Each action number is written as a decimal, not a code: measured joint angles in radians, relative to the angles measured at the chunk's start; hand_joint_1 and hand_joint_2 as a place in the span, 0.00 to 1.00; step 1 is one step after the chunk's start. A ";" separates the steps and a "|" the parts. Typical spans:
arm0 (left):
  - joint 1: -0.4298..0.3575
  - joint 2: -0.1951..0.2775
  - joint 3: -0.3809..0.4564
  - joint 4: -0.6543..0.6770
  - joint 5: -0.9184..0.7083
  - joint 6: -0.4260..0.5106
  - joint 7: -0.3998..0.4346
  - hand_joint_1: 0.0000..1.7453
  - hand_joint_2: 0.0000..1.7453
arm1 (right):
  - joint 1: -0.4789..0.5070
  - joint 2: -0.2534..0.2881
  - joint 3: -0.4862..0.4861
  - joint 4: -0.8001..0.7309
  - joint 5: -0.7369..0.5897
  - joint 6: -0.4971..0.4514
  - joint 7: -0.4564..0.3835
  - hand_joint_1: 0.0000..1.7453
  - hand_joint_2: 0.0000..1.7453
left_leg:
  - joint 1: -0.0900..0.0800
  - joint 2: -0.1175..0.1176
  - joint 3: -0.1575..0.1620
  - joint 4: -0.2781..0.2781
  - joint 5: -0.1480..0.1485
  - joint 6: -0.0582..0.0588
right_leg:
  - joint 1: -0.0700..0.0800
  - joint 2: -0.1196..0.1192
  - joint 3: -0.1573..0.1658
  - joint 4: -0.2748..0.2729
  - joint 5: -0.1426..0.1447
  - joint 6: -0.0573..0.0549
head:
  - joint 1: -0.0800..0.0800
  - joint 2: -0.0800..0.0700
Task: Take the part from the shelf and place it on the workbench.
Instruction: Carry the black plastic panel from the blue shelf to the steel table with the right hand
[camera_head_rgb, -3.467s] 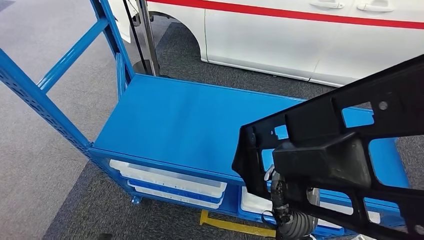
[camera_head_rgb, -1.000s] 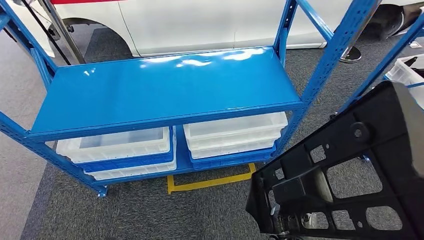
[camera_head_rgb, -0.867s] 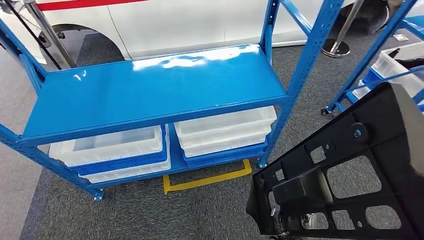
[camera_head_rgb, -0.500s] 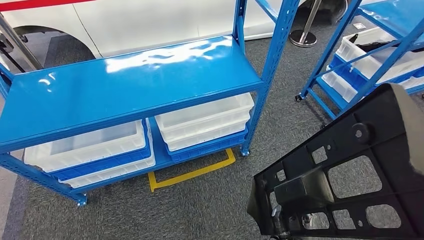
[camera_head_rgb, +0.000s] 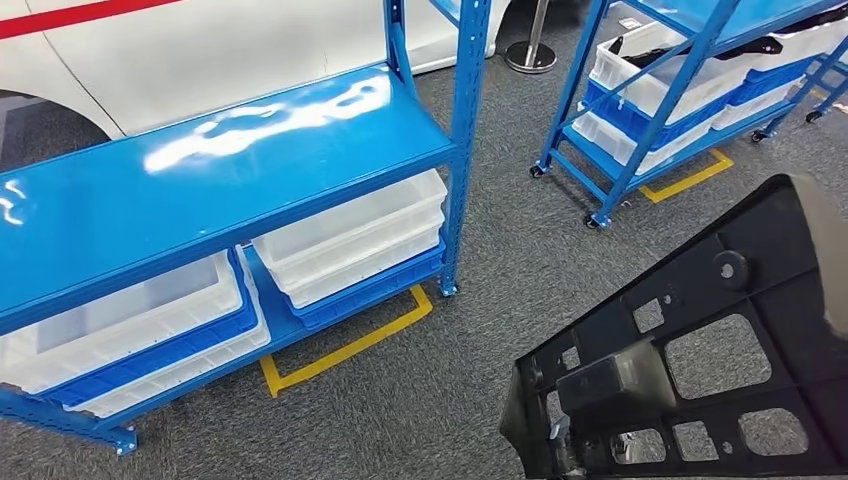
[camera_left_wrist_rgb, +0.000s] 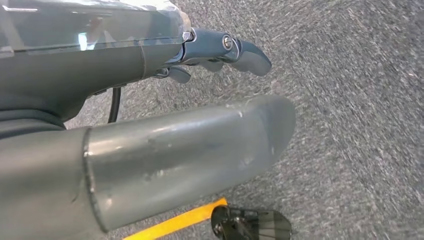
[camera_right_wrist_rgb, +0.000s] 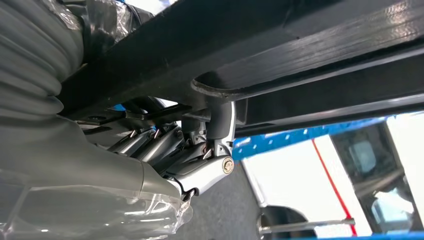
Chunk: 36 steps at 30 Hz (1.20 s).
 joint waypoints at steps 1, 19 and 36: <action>-0.001 0.000 0.000 0.000 -0.003 0.000 0.000 0.00 0.00 | 0.002 0.000 -0.001 0.000 0.000 -0.004 0.000 1.00 1.00 | 0.001 -0.011 0.000 0.004 -0.007 -0.006 | -0.003 0.009 0.000 -0.004 0.003 -0.007 | 0.000 0.000; 0.003 0.003 0.000 0.000 -0.032 -0.012 -0.002 0.00 0.00 | 0.019 0.000 -0.002 -0.019 0.008 -0.053 0.011 1.00 1.00 | 0.016 -0.145 -0.055 0.028 0.023 0.024 | -0.004 0.105 -0.094 0.124 -0.043 0.025 | 0.006 0.000; -0.004 0.008 -0.001 0.000 -0.061 -0.014 -0.002 0.00 0.00 | 0.019 0.001 -0.001 -0.030 0.021 -0.075 0.019 1.00 1.00 | 0.006 -0.112 -0.135 0.245 -0.118 -0.017 | -0.001 0.061 -0.008 -0.019 0.019 -0.028 | 0.006 0.000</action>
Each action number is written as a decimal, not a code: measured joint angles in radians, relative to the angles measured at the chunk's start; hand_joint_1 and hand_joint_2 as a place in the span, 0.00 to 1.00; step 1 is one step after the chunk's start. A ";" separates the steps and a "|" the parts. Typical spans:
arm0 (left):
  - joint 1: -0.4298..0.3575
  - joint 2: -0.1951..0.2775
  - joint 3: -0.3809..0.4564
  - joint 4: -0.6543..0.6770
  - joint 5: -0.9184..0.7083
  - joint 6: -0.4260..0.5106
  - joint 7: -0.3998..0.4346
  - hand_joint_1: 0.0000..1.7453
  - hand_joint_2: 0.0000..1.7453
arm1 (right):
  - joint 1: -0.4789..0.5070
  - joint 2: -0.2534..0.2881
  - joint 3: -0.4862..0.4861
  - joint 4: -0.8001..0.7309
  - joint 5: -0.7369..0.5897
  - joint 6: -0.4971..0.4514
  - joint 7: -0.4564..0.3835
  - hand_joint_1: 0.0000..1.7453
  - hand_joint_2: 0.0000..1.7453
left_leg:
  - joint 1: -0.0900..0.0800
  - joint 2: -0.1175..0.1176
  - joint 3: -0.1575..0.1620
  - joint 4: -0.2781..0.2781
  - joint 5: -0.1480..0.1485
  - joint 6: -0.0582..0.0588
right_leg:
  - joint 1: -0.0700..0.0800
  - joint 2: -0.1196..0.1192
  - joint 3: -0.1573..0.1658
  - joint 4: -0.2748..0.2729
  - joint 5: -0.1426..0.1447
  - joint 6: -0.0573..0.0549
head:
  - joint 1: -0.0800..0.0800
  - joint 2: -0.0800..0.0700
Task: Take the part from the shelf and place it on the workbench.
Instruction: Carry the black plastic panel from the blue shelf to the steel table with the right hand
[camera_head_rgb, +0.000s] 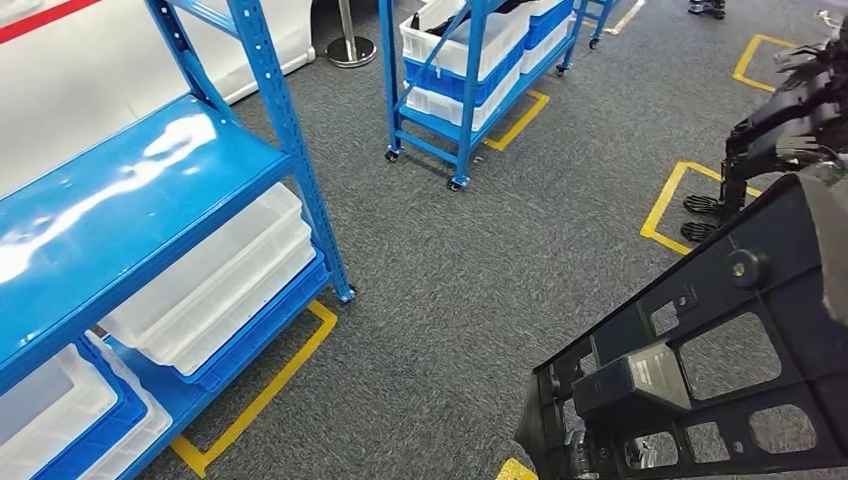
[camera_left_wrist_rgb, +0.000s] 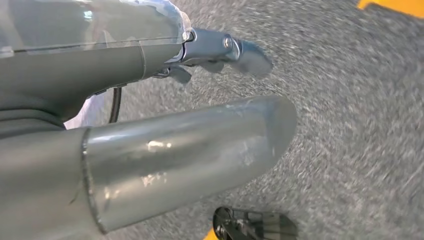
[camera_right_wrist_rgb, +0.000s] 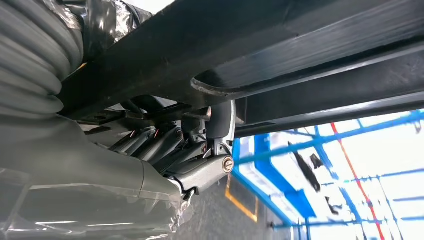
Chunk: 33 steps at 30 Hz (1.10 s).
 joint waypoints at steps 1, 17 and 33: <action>0.002 0.000 0.000 0.000 -0.001 0.000 0.001 0.00 0.00 | 0.000 0.000 0.000 0.000 0.000 0.000 0.000 1.00 1.00 | 0.000 -0.005 -0.025 0.049 -0.012 -0.002 | 0.000 0.013 -0.001 0.002 0.000 0.000 | 0.000 0.000; 0.002 0.007 0.001 0.000 -0.009 -0.001 0.011 0.00 0.00 | -0.009 -0.001 -0.002 -0.001 0.015 0.001 0.000 1.00 1.00 | 0.000 0.023 0.067 -0.208 0.138 0.048 | -0.007 -0.001 -0.162 0.308 -0.131 0.061 | 0.005 0.000; 0.001 0.007 0.002 0.000 -0.006 -0.003 0.022 0.00 0.00 | -0.013 0.000 0.001 0.002 0.018 -0.003 0.000 1.00 1.00 | -0.002 -0.008 -0.045 0.056 0.015 0.003 | 0.006 0.039 0.001 0.009 -0.007 -0.004 | 0.004 0.000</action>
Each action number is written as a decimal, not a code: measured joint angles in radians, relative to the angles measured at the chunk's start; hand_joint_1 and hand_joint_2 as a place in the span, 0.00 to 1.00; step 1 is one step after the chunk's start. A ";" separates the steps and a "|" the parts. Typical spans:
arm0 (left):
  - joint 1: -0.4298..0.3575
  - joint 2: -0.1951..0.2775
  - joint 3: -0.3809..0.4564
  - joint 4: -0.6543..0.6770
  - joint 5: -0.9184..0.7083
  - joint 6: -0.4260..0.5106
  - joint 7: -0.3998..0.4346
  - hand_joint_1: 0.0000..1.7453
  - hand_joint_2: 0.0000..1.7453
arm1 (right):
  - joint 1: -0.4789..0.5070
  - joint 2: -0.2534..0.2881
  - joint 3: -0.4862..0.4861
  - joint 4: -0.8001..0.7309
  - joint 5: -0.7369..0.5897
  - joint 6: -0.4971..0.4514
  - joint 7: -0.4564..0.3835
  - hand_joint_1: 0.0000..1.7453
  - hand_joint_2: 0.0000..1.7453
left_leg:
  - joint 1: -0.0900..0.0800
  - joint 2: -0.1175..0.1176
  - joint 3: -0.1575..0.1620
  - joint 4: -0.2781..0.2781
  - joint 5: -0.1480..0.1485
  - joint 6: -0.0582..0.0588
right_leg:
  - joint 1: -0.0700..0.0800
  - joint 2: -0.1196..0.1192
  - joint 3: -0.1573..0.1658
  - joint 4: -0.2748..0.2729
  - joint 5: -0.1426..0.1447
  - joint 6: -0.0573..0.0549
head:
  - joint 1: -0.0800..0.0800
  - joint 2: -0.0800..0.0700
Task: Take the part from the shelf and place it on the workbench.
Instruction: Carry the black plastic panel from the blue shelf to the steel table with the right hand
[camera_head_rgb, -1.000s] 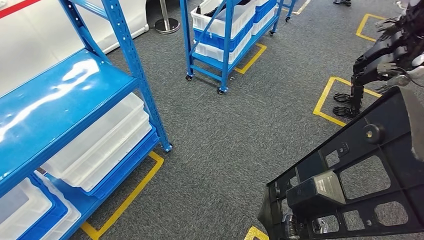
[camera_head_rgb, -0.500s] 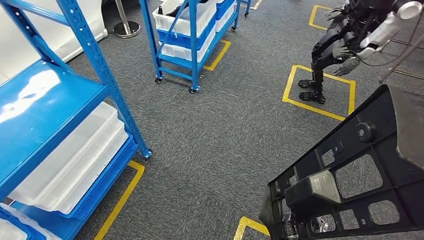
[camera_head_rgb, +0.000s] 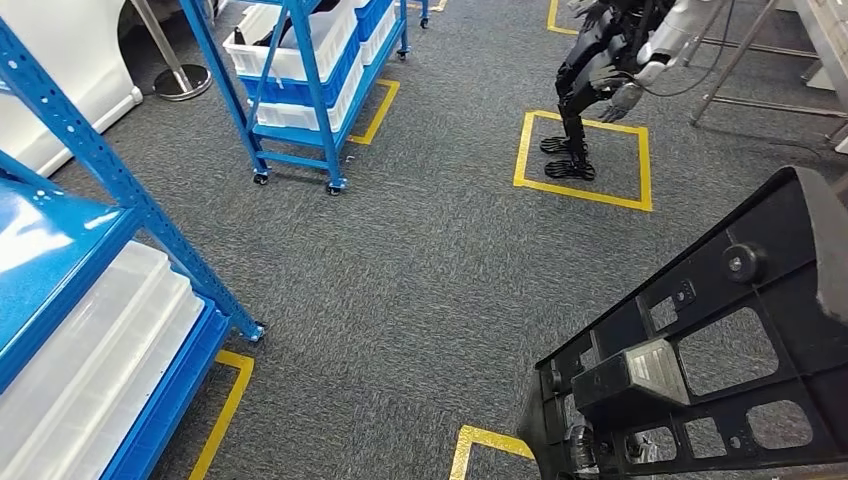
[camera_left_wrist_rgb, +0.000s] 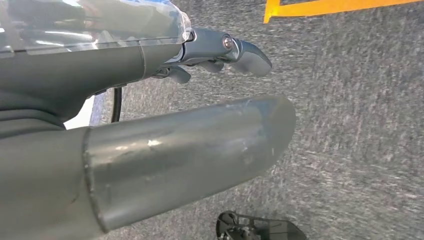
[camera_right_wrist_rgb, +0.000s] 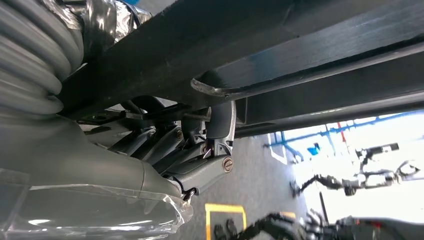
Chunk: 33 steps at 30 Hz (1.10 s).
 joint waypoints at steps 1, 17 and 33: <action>0.000 0.001 0.001 0.000 0.000 0.000 0.000 0.00 0.00 | 0.000 0.000 0.000 0.002 0.002 -0.006 0.001 1.00 1.00 | 0.001 -0.004 0.014 -0.044 0.039 -0.001 | -0.002 0.015 0.000 0.006 -0.003 0.003 | 0.000 0.000; -0.002 0.001 0.025 0.000 -0.047 0.014 0.003 0.00 0.00 | 0.060 -0.002 -0.056 -0.147 1.108 -0.811 0.327 1.00 1.00 | -0.002 0.056 0.104 -0.253 0.118 0.049 | -0.015 -0.049 -0.133 0.240 -0.078 0.060 | 0.004 0.000; -0.004 0.001 0.034 0.000 -0.063 0.014 -0.003 0.00 0.00 | 0.077 -0.002 -0.071 -0.273 1.187 -0.823 0.401 1.00 1.00 | 0.001 -0.015 0.024 -0.093 0.080 0.011 | -0.003 0.027 0.002 0.006 0.000 0.012 | 0.003 0.000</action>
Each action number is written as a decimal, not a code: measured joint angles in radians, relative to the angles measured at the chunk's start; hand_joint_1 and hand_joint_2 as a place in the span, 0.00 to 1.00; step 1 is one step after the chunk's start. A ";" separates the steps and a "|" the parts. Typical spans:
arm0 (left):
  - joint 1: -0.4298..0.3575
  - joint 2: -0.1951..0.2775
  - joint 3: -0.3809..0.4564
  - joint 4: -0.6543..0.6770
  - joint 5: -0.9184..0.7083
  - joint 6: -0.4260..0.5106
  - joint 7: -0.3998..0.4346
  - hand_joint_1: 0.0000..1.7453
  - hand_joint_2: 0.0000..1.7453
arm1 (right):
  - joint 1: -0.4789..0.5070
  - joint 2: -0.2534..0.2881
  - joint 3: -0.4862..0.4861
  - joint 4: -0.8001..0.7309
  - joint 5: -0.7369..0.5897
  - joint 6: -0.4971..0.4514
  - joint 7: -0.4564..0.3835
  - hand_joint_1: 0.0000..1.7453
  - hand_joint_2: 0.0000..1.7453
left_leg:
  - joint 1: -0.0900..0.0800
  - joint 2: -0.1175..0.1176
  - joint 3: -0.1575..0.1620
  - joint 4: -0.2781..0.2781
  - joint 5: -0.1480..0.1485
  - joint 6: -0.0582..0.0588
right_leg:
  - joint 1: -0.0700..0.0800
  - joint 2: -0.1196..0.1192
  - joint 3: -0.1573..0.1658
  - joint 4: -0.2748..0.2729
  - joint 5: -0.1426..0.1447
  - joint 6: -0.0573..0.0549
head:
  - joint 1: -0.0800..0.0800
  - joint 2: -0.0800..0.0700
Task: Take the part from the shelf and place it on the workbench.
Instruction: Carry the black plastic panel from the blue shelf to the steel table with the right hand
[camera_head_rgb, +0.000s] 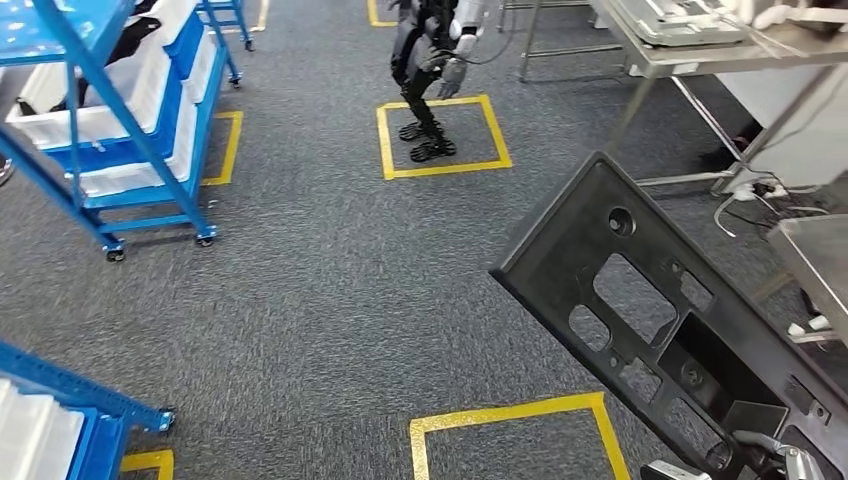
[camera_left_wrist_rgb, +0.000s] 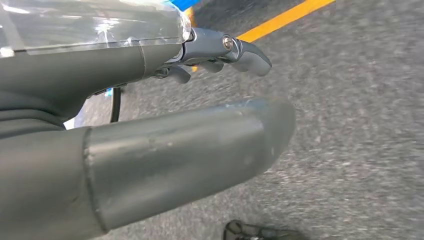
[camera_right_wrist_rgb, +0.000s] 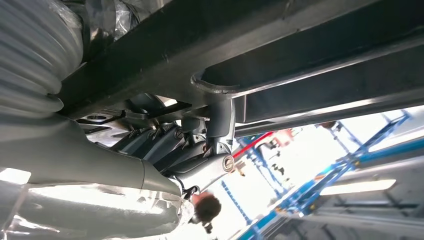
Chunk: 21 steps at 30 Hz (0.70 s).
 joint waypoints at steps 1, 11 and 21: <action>0.000 0.000 0.001 0.000 0.000 0.000 0.000 0.00 0.00 | 0.000 0.000 0.000 0.000 -0.001 0.000 0.001 1.00 1.00 | 0.001 -0.023 0.023 -0.063 0.030 0.001 | 0.000 0.012 -0.002 0.008 -0.004 0.005 | 0.000 0.000; -0.002 -0.001 0.011 0.000 -0.004 -0.007 -0.004 0.00 0.00 | 0.012 0.000 0.000 0.002 -0.021 0.000 0.005 1.00 1.00 | -0.001 0.026 0.060 -0.162 0.059 0.043 | -0.008 -0.058 -0.123 0.233 -0.124 0.053 | 0.002 0.000; -0.005 -0.010 0.012 0.000 -0.023 -0.008 -0.032 0.00 0.00 | 0.016 0.000 0.000 0.007 -0.010 0.000 0.054 1.00 1.00 | -0.004 0.130 0.093 -0.169 0.034 0.010 | 0.008 -0.129 -0.002 0.006 -0.015 0.020 | 0.002 0.000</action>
